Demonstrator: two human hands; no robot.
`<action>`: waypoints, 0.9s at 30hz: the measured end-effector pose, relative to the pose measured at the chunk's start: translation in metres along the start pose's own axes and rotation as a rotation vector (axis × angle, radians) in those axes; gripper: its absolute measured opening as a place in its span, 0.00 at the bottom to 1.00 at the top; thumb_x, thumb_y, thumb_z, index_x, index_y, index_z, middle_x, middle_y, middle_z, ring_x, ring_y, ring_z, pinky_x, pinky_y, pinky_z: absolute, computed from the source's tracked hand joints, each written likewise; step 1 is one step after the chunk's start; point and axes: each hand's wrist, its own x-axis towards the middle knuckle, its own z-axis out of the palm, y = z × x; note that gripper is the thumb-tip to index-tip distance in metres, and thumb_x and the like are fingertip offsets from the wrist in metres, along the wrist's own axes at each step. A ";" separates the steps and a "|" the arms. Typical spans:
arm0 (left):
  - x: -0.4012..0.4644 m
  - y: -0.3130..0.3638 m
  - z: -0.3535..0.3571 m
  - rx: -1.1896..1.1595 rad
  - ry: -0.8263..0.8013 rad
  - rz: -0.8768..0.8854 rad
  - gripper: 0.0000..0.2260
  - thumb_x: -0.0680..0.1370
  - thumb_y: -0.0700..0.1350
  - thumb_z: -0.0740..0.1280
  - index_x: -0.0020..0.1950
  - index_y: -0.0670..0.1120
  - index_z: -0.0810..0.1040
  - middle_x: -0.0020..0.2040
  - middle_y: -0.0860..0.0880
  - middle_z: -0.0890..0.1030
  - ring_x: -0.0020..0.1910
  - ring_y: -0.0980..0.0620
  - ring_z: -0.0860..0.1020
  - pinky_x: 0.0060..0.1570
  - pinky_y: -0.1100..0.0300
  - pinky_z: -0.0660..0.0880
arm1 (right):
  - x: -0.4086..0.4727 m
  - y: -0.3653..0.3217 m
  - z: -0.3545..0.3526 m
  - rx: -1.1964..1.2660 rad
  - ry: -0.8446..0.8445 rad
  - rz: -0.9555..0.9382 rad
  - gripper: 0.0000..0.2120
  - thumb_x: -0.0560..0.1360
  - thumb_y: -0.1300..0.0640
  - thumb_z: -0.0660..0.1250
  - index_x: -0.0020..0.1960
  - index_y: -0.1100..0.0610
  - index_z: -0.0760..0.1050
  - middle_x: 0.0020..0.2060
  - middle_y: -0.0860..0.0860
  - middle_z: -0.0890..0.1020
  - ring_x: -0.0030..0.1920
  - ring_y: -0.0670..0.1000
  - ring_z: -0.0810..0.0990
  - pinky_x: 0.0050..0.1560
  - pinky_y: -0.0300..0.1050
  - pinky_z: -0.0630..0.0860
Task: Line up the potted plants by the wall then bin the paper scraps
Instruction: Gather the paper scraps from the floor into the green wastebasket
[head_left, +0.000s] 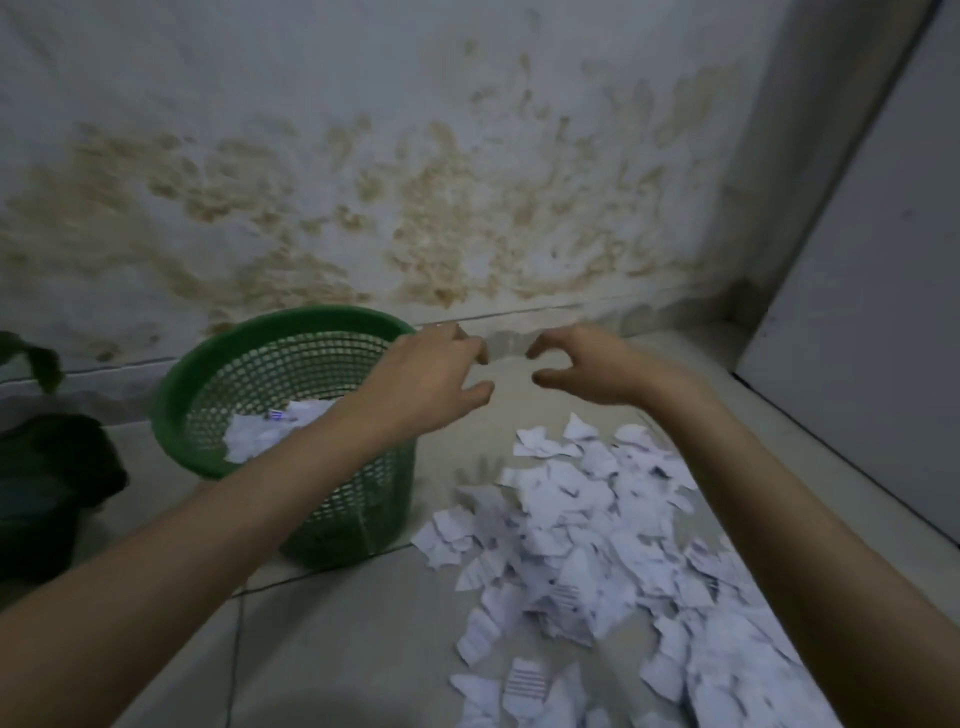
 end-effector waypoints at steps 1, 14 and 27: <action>0.007 0.013 0.006 0.014 -0.017 0.049 0.19 0.78 0.54 0.60 0.65 0.48 0.70 0.64 0.46 0.72 0.61 0.47 0.72 0.59 0.54 0.69 | -0.004 0.016 0.004 0.013 -0.037 0.058 0.18 0.78 0.52 0.62 0.66 0.55 0.71 0.67 0.53 0.72 0.66 0.53 0.71 0.63 0.46 0.67; 0.029 0.057 0.175 -0.091 -0.492 -0.138 0.23 0.80 0.51 0.57 0.72 0.42 0.59 0.69 0.38 0.62 0.69 0.42 0.62 0.64 0.51 0.65 | -0.045 0.136 0.174 0.200 -0.317 0.542 0.31 0.78 0.40 0.54 0.76 0.49 0.49 0.74 0.61 0.57 0.74 0.64 0.55 0.73 0.60 0.56; -0.015 0.071 0.263 -0.705 -0.093 -0.489 0.21 0.81 0.50 0.53 0.74 0.50 0.61 0.77 0.46 0.55 0.77 0.47 0.48 0.75 0.54 0.49 | -0.039 0.089 0.245 0.408 0.135 0.628 0.41 0.66 0.27 0.33 0.76 0.43 0.45 0.77 0.54 0.42 0.75 0.61 0.35 0.72 0.62 0.34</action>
